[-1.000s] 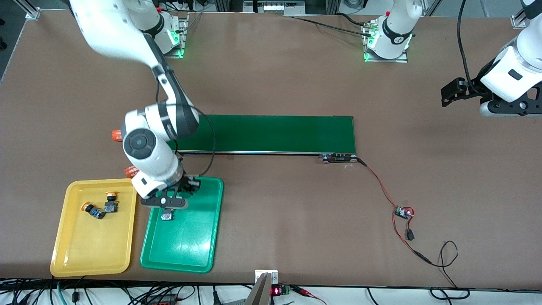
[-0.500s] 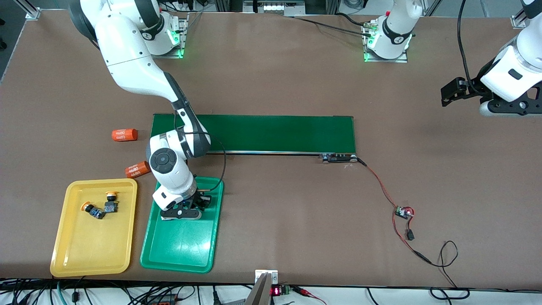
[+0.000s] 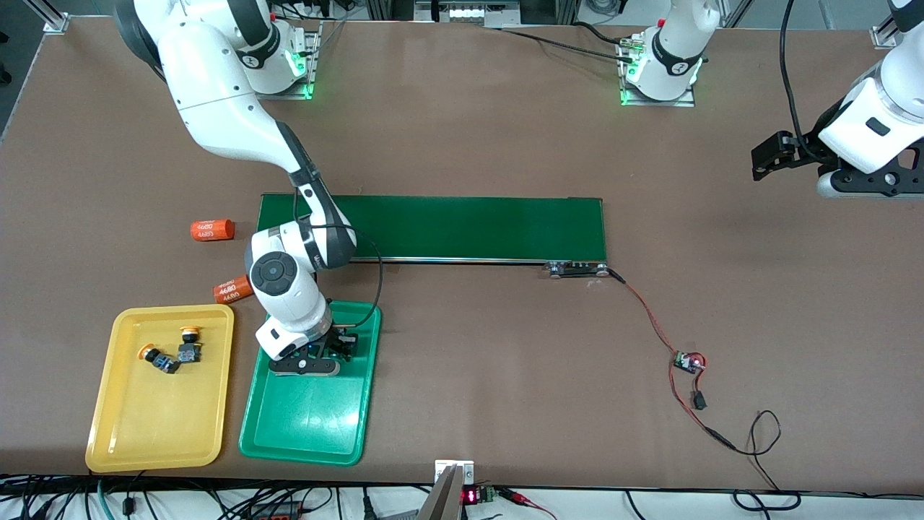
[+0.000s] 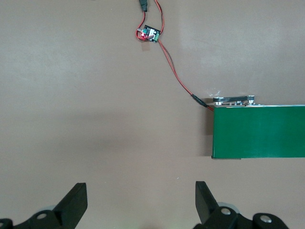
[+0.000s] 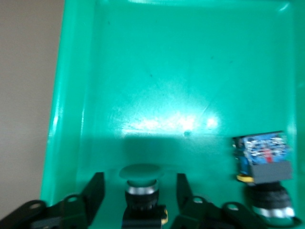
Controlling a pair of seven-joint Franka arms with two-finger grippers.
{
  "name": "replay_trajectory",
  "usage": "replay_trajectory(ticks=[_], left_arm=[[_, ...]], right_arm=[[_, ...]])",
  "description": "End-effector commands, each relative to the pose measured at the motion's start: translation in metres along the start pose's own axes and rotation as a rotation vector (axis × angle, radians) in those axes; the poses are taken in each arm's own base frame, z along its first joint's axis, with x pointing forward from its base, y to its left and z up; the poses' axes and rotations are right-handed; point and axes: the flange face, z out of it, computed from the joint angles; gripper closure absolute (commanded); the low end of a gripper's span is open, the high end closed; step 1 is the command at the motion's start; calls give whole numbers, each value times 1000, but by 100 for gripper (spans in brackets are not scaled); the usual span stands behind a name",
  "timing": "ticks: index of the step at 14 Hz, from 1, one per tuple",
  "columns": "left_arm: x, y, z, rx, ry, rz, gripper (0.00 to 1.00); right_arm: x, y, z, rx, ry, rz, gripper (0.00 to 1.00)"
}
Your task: Sort buttons by color to trays
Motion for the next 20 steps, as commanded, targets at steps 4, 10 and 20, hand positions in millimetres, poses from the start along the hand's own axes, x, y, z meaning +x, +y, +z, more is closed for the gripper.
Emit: replay_trajectory(ticks=[4, 10, 20], left_arm=[[-1, -3, -6, 4, -1, 15, 0], [2, -1, -6, 6, 8, 18, 0], [0, 4, -7, 4, 10, 29, 0]], right_arm=[[-12, 25, -156, -50, -139, -15, 0], [-19, 108, -297, -71, -269, -96, 0], [-73, 281, -423, -54, -391, -18, 0]])
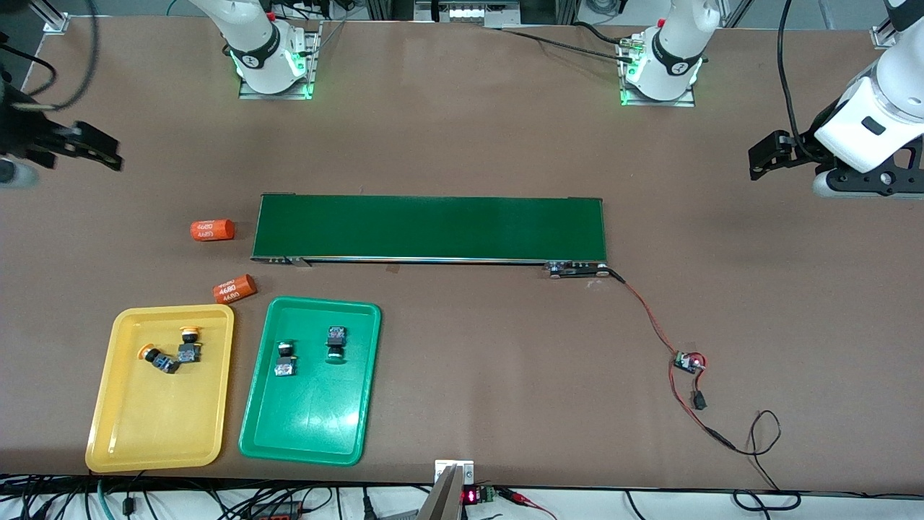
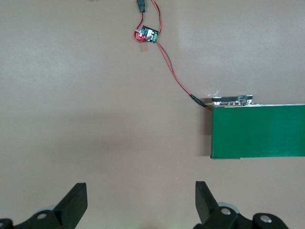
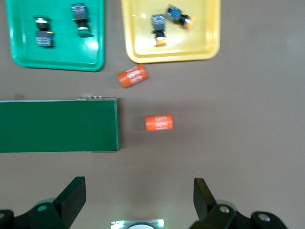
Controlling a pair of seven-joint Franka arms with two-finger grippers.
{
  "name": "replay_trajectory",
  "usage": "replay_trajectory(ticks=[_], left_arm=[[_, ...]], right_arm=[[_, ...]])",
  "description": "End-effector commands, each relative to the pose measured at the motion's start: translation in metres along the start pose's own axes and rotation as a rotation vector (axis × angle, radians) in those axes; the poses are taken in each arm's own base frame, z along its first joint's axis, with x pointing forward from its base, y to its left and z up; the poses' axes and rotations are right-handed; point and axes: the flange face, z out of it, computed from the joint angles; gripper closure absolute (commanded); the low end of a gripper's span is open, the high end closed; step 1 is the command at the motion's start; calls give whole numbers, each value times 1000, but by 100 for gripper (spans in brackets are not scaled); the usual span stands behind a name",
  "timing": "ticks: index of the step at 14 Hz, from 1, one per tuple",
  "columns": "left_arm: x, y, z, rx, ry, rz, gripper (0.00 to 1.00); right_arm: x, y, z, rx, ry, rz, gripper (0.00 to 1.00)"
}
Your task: Sort buttons by color to trays
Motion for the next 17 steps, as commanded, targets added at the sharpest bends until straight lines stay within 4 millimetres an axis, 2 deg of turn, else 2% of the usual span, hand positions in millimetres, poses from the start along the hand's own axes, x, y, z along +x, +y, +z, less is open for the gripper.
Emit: replay_trajectory(ticks=[1, 4, 6, 17], left_arm=[[1, -2, -7, 3, 8, 18, 0], [2, -4, -5, 3, 8, 15, 0], [1, -1, -6, 5, 8, 20, 0], [0, -2, -7, 4, 3, 18, 0]], right_arm=[[-3, -1, 32, 0, -55, -57, 0], [-4, -8, 28, 0, -76, -67, 0], [-8, -8, 33, 1, -127, -54, 0], [-7, 2, 33, -4, -128, -35, 0]])
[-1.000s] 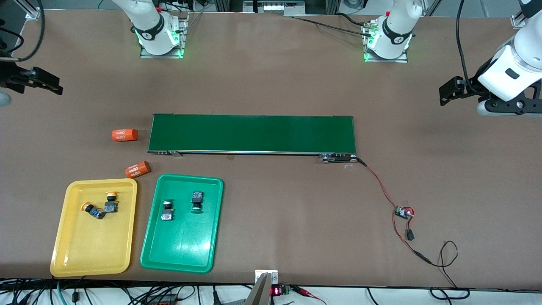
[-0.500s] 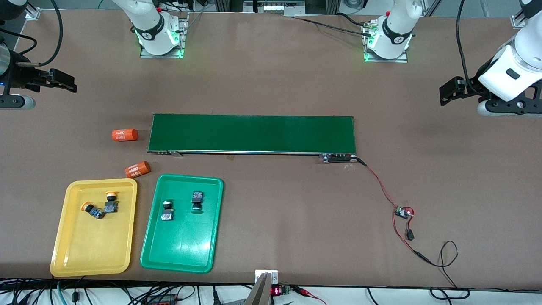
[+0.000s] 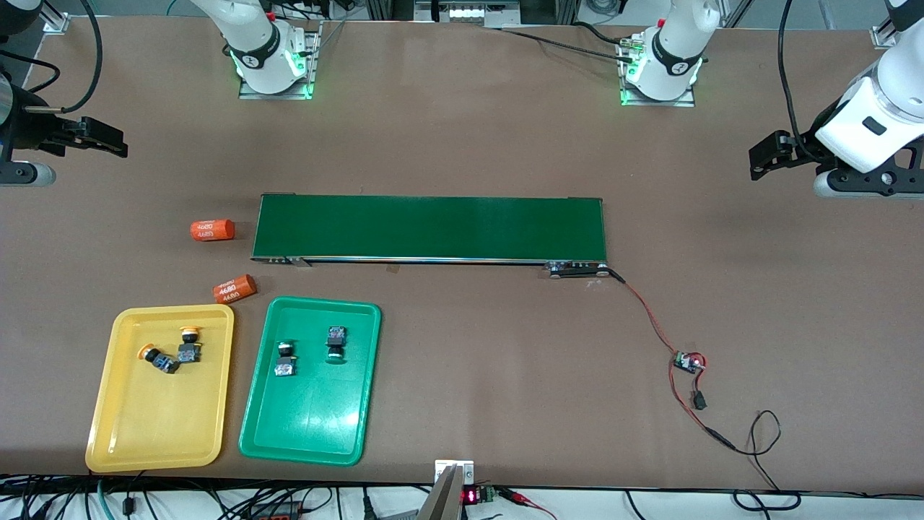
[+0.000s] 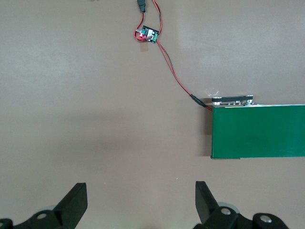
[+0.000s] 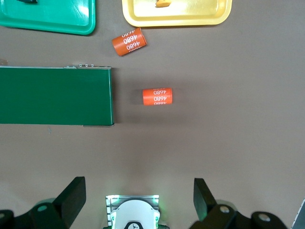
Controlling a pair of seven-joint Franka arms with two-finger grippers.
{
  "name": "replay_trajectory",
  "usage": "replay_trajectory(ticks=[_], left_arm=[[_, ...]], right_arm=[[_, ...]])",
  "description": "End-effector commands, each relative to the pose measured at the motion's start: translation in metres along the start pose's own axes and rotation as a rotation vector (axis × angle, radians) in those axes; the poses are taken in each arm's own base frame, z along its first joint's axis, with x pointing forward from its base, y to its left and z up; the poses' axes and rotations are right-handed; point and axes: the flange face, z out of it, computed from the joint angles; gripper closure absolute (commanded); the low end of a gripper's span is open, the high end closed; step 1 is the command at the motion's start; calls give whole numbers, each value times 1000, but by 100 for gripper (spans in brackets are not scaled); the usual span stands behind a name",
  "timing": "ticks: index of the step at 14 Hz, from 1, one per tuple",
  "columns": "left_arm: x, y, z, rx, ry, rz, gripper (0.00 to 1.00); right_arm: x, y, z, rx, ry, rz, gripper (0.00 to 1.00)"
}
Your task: Sort buttons by color to trays
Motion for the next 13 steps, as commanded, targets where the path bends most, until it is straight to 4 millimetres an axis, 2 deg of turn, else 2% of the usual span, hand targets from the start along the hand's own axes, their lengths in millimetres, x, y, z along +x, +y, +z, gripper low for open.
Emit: replay_trajectory(ticks=[1, 6, 9, 13], left_arm=[[0, -1, -6, 4, 2, 20, 0], [-1, 0, -7, 4, 3, 23, 0], [0, -1, -7, 4, 6, 20, 0], [0, -4, -6, 2, 3, 15, 0]], right_arm=[[-4, 5, -3, -4, -4, 12, 0], [-5, 5, -3, 1, -2, 11, 0], [-11, 13, -1, 8, -4, 28, 0], [-27, 6, 7, 9, 24, 15, 0]])
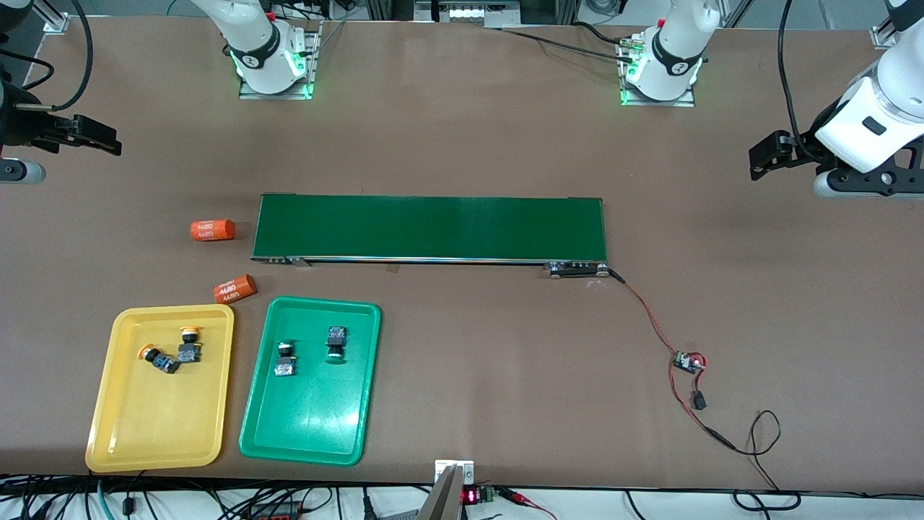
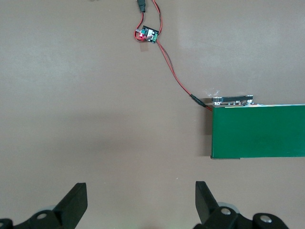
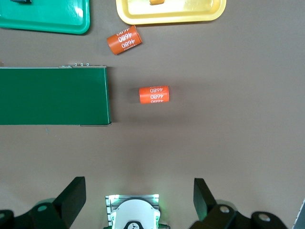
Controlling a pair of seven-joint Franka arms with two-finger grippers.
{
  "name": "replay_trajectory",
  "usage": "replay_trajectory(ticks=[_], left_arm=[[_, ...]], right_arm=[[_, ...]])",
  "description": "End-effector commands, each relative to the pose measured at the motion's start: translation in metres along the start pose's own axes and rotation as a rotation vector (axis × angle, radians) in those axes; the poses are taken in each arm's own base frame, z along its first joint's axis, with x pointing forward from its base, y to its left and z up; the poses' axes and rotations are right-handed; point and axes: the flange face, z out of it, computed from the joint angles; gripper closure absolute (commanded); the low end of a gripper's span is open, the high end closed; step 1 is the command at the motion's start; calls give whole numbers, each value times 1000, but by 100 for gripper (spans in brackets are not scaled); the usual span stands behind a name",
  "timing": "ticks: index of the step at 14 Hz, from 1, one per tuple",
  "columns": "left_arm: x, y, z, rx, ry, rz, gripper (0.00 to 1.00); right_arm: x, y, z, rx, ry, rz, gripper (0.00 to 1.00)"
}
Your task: Sort buttons by color to trays
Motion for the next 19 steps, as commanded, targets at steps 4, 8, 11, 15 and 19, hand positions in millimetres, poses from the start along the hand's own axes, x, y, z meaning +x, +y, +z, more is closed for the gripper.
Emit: replay_trajectory(ticks=[4, 8, 11, 15, 19], left_arm=[[0, -4, -6, 2, 1, 16, 0], [0, -3, -7, 2, 3, 16, 0], [0, -3, -6, 2, 1, 16, 0], [0, -3, -7, 3, 5, 15, 0], [0, -3, -6, 4, 1, 16, 0]], right_arm=[[-14, -20, 0, -4, 25, -34, 0], [-12, -48, 0, -15, 26, -88, 0], [-11, -55, 0, -18, 25, -101, 0], [-11, -54, 0, -17, 25, -99, 0], [-11, -50, 1, -16, 25, -91, 0]])
